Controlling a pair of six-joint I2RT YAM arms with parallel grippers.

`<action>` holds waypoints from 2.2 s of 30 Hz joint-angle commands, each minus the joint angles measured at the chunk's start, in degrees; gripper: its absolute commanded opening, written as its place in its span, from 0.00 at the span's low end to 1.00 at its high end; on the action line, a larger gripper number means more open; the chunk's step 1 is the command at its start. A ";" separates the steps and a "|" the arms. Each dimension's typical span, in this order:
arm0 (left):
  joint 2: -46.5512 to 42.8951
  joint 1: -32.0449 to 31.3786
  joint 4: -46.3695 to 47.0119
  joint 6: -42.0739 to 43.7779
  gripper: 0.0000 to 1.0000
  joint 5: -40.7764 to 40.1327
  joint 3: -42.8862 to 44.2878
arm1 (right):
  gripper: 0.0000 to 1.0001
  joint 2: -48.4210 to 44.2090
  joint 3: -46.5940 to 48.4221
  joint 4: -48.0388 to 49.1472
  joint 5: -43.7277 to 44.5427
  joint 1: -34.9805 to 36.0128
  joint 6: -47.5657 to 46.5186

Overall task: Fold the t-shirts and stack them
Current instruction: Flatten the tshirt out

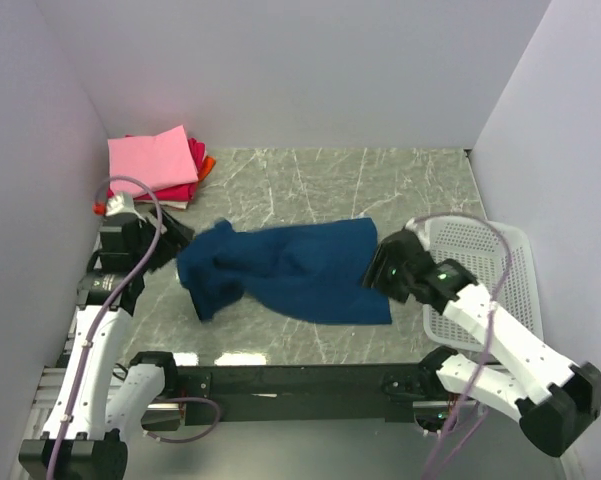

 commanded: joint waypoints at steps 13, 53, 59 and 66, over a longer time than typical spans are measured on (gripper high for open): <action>12.96 0.16 -1.30 8.42 0.86 -6.80 -1.83 | 0.66 4.13 0.44 4.59 -4.49 0.12 3.10; 24.77 0.77 10.92 3.85 0.80 4.35 -15.45 | 0.52 20.92 -10.63 15.23 6.93 -13.33 -4.45; 25.21 0.77 11.18 3.76 0.80 4.44 -15.27 | 0.45 25.84 -9.49 16.63 5.27 -13.77 -5.77; 24.95 0.77 11.27 4.03 0.80 4.18 -15.27 | 0.37 30.15 -8.18 18.13 2.80 -13.77 -5.51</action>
